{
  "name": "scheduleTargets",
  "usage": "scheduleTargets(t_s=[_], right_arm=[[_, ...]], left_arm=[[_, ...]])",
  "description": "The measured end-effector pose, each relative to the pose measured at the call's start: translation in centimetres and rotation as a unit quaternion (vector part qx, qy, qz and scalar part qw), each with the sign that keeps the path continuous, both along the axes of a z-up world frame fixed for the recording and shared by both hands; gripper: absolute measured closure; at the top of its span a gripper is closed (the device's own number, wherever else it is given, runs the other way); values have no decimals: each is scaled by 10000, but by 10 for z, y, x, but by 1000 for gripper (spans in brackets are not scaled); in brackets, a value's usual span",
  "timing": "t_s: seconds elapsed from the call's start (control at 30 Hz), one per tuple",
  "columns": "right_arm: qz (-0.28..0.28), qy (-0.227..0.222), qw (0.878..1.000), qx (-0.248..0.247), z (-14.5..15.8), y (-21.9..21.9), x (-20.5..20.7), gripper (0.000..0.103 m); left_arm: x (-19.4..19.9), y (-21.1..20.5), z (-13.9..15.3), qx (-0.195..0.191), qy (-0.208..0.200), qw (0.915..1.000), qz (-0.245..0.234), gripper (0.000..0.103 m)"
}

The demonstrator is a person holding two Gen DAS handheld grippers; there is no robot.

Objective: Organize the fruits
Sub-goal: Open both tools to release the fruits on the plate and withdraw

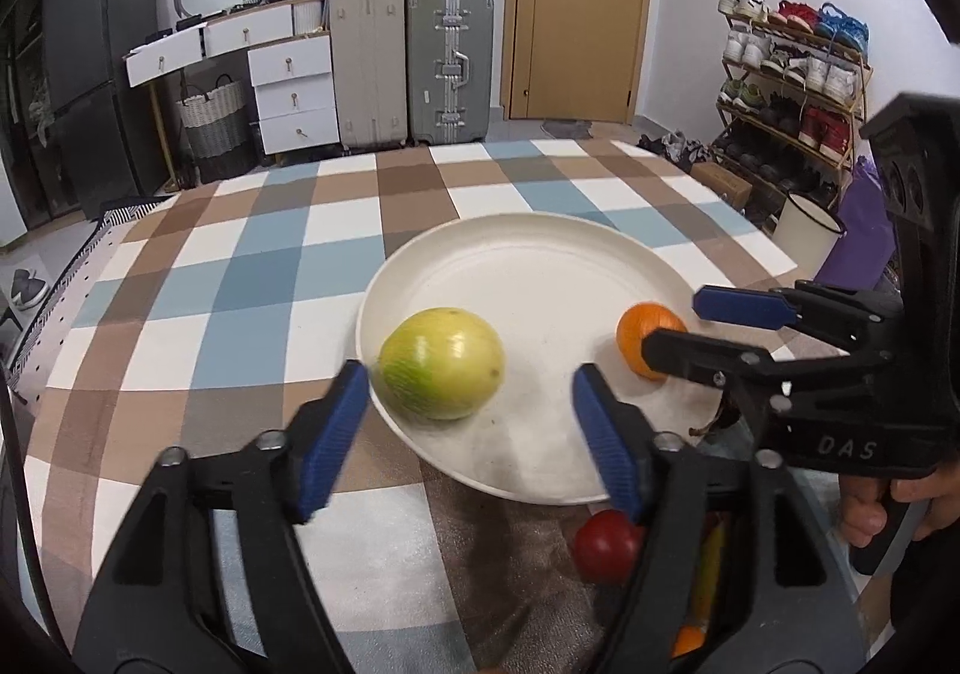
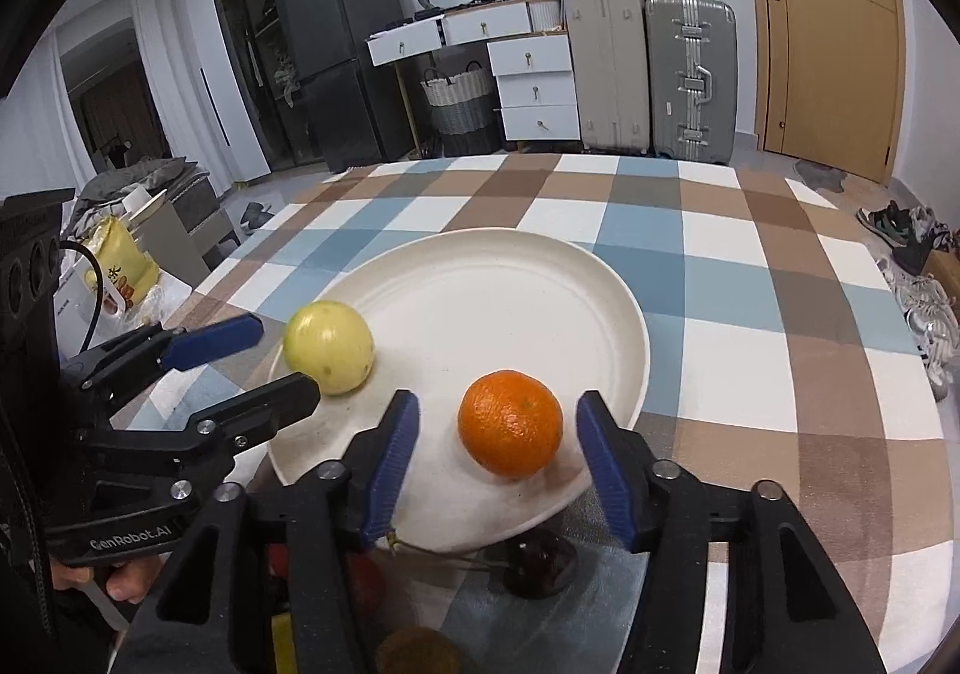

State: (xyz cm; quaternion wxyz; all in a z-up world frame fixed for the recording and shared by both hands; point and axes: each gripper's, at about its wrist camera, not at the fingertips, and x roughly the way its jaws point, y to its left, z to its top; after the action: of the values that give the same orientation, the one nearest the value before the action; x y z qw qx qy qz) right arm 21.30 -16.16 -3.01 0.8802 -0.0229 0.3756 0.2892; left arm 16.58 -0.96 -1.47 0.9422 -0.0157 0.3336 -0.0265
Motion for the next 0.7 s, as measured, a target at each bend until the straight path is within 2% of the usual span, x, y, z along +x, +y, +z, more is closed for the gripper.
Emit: scheduleTargets(t_s=[0.03,0.07,0.13,0.2,0.27,0.53,0.7], right_arm=[[-5,-19,10000,14,2,-2,-2,27],[-12,-34,10000,33,4,-4,-4,20],[-45,-108,9999,79,11,-9,-10,15],[-113,-198,9997,95,17,-13,-15,1],[-149,-281,9994,136,21,-18,-21,1],[-201,-231,9994,-156,23,-28,-43,0],[-216,-185,9995,-128,26,-36,-57,0]], left_arm=[[-3,1,3,-10,-55,10000,16,21],[-8,3,8,-35,-139,9999,26,21],[-16,5,15,-49,-215,9997,51,16],[-23,8,22,-36,-263,9996,119,11],[-33,11,29,-43,-356,9992,177,0],[-67,21,36,-8,-372,9987,345,0],[-86,22,36,8,-268,9988,410,1]])
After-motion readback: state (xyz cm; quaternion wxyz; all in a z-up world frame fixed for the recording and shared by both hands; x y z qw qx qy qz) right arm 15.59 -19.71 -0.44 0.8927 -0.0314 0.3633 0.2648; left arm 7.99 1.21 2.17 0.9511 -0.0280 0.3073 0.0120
